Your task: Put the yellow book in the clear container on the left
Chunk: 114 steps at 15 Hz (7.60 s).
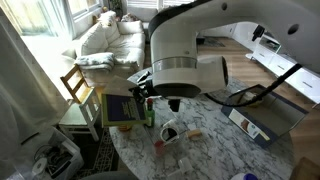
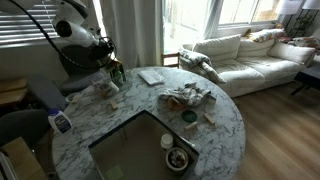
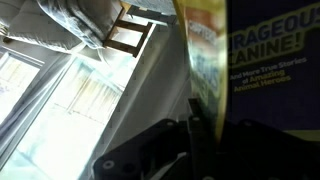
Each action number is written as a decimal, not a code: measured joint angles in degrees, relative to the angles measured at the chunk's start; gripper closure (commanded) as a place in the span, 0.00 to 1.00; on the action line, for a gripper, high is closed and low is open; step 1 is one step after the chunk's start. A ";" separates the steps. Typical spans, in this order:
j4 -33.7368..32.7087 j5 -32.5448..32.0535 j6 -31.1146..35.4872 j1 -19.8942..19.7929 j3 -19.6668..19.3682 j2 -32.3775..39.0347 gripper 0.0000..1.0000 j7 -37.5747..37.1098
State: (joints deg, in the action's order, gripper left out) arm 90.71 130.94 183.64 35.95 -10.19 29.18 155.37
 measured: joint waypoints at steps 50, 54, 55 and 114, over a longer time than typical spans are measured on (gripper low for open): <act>7.53 12.78 -17.90 34.18 -42.05 16.25 1.00 -34.89; 9.30 12.78 -20.20 35.82 -43.73 17.19 0.96 -37.83; 9.64 12.78 -20.67 36.23 -44.18 17.39 0.91 -38.49; 14.14 -20.41 -15.05 23.80 -24.23 0.30 0.00 -77.28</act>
State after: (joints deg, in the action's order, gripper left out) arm 104.85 110.53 168.59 59.75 -34.41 29.47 78.09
